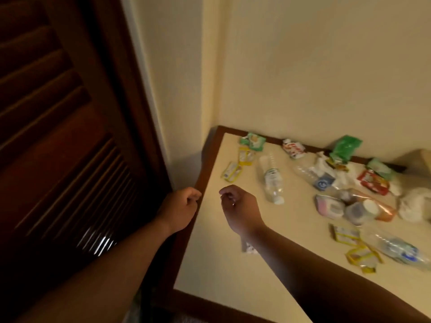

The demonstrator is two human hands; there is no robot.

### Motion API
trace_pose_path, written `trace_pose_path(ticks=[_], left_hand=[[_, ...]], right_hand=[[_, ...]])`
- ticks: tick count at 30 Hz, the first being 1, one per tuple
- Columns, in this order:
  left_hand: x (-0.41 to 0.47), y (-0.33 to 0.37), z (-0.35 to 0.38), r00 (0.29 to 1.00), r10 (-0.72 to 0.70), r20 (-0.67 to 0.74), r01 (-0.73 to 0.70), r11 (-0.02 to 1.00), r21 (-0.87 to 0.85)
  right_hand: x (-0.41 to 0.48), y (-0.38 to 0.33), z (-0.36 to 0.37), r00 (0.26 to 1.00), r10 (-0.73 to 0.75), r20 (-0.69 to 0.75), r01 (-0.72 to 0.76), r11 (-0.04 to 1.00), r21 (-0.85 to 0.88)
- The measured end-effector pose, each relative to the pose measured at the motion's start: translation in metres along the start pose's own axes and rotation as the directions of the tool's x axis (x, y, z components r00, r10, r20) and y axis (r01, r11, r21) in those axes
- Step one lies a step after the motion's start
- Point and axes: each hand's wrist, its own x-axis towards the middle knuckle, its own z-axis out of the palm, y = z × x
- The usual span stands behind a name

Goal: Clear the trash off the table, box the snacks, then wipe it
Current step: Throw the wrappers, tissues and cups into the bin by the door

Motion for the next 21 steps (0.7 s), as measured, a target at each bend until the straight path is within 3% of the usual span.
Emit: trace_pose_path(ticks=[6, 10, 12, 16, 18, 21], left_hand=[[0.069, 0.059, 0.072, 0.996, 0.034, 0.086, -0.045, 0.991, 0.130], [0.115, 0.074, 0.108, 0.994, 0.005, 0.111, -0.044, 0.933, 0.358], [0.138, 0.082, 0.126, 0.993, -0.006, 0.117, -0.049, 0.888, 0.457], [0.168, 0.097, 0.147, 0.982, -0.118, 0.144, 0.010, 0.806, 0.592], [0.183, 0.103, 0.157, 0.979, -0.154, 0.132, 0.040, 0.784, 0.620], [0.207, 0.108, 0.164, 0.973, -0.191, 0.127, 0.067, 0.764, 0.642]], right_hand=[[0.040, 0.081, -0.093, 0.979, 0.048, -0.200, -0.074, 0.990, -0.124], [0.057, 0.139, -0.143, 0.939, 0.195, -0.283, -0.287, 0.898, -0.333], [0.064, 0.163, -0.164, 0.898, 0.350, -0.267, -0.437, 0.782, -0.444], [0.073, 0.190, -0.177, 0.812, 0.565, -0.146, -0.540, 0.630, -0.559], [0.078, 0.202, -0.176, 0.794, 0.598, -0.104, -0.536, 0.610, -0.584], [0.085, 0.211, -0.173, 0.833, 0.547, -0.080, -0.456, 0.599, -0.658]])
